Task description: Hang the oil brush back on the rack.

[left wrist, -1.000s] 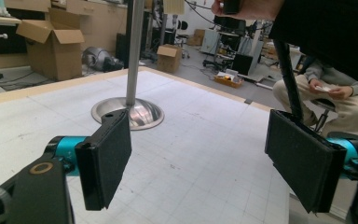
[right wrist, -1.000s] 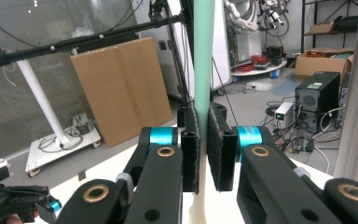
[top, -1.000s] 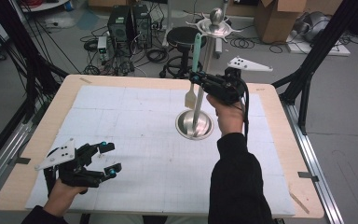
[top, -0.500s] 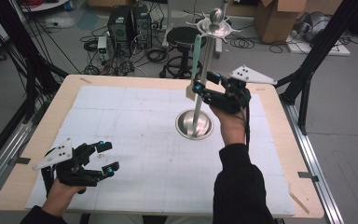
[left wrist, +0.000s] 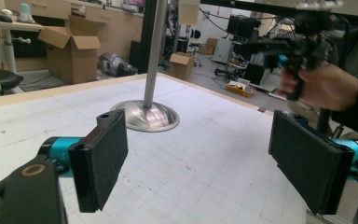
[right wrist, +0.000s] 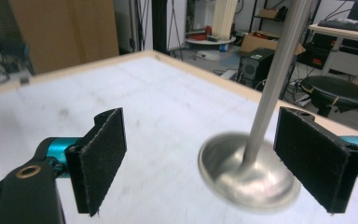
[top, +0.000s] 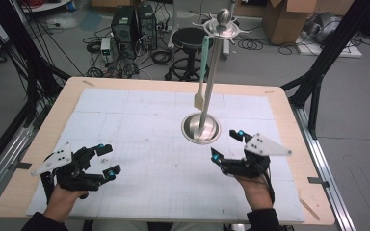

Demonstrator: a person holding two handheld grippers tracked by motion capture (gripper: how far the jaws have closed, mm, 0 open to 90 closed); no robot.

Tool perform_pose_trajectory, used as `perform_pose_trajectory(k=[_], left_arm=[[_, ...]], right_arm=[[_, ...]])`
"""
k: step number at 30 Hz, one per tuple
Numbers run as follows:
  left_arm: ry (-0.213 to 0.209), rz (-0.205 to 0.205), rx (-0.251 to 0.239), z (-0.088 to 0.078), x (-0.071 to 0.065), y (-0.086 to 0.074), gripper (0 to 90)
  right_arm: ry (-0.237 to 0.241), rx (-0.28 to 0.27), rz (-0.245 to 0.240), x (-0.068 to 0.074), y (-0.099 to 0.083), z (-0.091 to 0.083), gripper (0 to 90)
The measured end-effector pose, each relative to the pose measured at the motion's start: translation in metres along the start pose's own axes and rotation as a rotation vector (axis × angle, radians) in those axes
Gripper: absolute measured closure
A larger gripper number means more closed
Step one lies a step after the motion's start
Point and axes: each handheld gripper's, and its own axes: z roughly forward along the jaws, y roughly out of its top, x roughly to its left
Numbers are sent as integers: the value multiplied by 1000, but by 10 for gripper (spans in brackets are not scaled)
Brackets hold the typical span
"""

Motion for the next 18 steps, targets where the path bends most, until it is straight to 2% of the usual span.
perform_pose_trajectory(k=[2,3,5,6,7,8,12,14,18], left_arm=[[8,4,3,-1,0,-1,194],[8,4,3,-1,0,-1,193],[14,0,0,-1,1,-1,192],[17,-2,-3,-1,1,-1,191],[17,-3,-5,-1,1,-1,191],[20,0,-6,-1,1,-2,191],[21,6,-4,0,1,-3,191],[23,7,-3,0,1,-3,191],[24,8,-1,0,1,-4,191]], right_arm=[[-11,-10,7,6,-20,-17,156],[-11,-10,7,6,-20,-17,156],[-28,-17,8,8,-30,-28,156],[-50,-32,33,8,-40,-38,156],[-50,-32,33,8,-40,-38,156],[-60,-38,57,6,-48,-44,156],[-94,-20,56,4,-51,-48,156],[-105,-30,65,2,-53,-50,156],[-109,-25,67,2,-54,-51,156]])
